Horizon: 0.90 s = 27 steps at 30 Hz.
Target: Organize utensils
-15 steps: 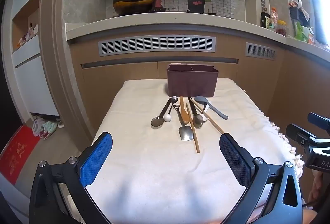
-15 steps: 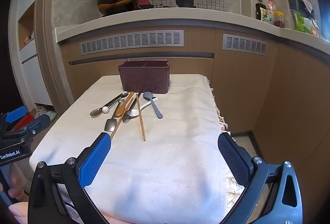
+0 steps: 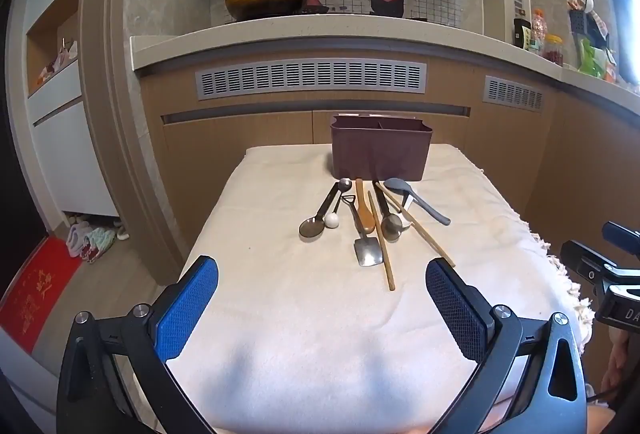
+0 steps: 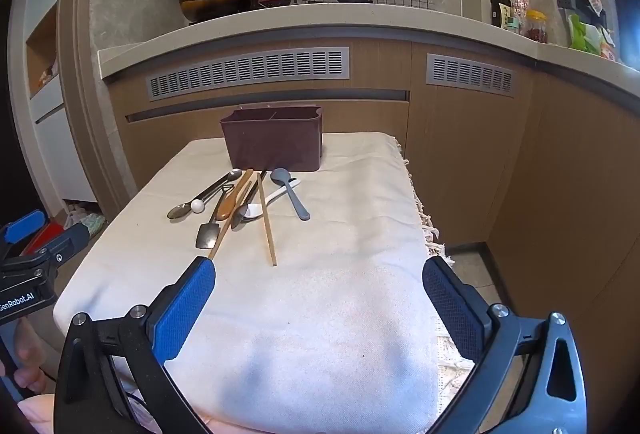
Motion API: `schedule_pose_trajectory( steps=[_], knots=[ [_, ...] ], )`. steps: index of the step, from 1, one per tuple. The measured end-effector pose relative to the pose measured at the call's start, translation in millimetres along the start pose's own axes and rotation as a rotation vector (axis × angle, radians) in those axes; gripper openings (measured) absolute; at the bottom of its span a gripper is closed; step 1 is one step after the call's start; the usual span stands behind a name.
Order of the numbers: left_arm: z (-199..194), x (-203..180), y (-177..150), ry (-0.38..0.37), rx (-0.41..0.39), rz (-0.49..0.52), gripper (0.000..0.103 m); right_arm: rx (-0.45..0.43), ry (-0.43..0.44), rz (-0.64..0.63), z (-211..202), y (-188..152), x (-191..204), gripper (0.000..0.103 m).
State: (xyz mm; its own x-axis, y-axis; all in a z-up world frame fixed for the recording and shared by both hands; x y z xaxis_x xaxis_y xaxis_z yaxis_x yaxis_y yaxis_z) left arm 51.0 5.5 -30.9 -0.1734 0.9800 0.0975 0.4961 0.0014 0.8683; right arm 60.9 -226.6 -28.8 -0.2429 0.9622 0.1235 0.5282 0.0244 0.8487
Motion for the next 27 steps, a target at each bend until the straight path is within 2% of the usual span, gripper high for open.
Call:
schedule_pose_trajectory(
  steps=[27],
  knots=[
    [-3.4,-8.2,1.8,-0.039,-0.001,0.016,0.103,0.021,0.001,-0.017,5.6,1.2,0.1,0.103]
  ],
)
Point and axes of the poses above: each gripper's, at about its wrist camera, not at the fingertips, and z roughly the way its jaws point, x to its left, y to its top, the point moved 5 cm from there along z, roughly the way its jaws point, and after that the axes turned 11 degrees about y, right-handed, at the moved point
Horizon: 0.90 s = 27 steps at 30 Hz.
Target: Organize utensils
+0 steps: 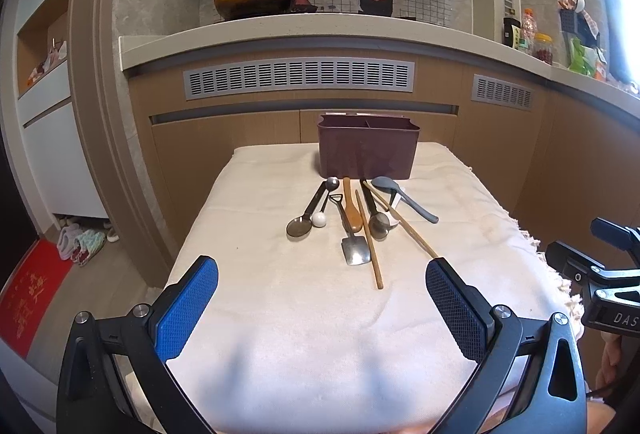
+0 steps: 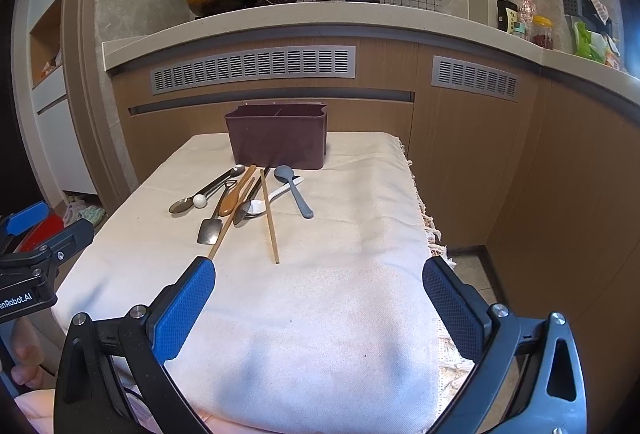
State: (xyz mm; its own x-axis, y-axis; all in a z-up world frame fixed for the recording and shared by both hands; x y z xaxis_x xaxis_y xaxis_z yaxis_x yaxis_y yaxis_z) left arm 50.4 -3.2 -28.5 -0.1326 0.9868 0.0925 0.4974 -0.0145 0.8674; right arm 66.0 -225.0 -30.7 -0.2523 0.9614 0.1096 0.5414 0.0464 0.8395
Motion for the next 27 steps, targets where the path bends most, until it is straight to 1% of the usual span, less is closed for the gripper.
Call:
schedule_pose_trajectory(
  steps=[27],
  knots=[
    [-1.2,0.4,-0.3,-0.001,0.006,0.002,0.103,0.009,0.002,0.003,2.7,-1.9,-1.0,0.103]
  ],
)
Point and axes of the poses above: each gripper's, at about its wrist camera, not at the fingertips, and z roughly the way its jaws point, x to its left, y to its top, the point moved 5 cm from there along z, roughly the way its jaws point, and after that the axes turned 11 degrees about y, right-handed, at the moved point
